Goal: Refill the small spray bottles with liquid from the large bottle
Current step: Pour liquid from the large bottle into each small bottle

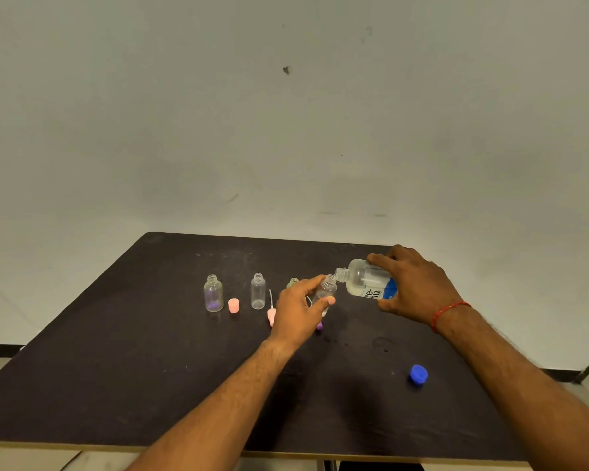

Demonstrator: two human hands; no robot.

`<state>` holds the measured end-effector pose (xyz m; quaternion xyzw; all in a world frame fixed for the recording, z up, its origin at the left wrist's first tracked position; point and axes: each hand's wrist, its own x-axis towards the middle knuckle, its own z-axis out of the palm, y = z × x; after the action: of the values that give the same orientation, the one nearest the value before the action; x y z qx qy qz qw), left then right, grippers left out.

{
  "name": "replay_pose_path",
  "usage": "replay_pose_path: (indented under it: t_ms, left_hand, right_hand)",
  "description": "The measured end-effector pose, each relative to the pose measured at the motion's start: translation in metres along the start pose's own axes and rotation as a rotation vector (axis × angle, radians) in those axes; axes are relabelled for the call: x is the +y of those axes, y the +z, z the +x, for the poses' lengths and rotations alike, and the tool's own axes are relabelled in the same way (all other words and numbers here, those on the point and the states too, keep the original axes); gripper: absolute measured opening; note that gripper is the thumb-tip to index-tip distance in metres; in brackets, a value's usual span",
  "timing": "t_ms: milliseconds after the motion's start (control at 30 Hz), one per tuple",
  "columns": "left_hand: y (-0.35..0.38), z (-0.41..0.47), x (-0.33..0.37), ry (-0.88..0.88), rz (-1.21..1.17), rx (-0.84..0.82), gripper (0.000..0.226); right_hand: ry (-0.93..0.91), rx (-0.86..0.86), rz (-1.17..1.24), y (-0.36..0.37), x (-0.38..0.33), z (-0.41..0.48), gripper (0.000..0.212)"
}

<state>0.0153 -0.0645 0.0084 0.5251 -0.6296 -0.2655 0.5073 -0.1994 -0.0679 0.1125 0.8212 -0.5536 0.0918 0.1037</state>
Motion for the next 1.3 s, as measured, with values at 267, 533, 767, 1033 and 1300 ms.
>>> replay_pose_path:
  t_ms: [267,533,767,1033,1300]
  left_hand:
    - [0.0006,-0.0009,0.0009,0.005,-0.016,0.001,0.049]
    - [0.0004,-0.0014,0.0006,0.016,-0.011,-0.012,0.048]
    - [0.0010,-0.0013,-0.0007,0.011,0.001,-0.007,0.051]
    - [0.0017,-0.0002,-0.0046,0.009,-0.006,-0.008,0.052]
    - [0.0031,0.0015,-0.0064,0.019,0.001,-0.004,0.052]
  right_hand:
    - [-0.004,0.003,-0.005,-0.0005,0.0009,0.0000,0.085]
    - [-0.007,0.001,-0.016,0.0005,0.0026,-0.0001,0.085]
    - [-0.009,0.005,-0.006,0.0017,0.0030,-0.0007,0.085]
    - [-0.008,0.008,-0.005,0.0030,0.0031,-0.0007,0.084]
    - [0.002,0.005,0.005,0.0036,0.0029,-0.0009,0.085]
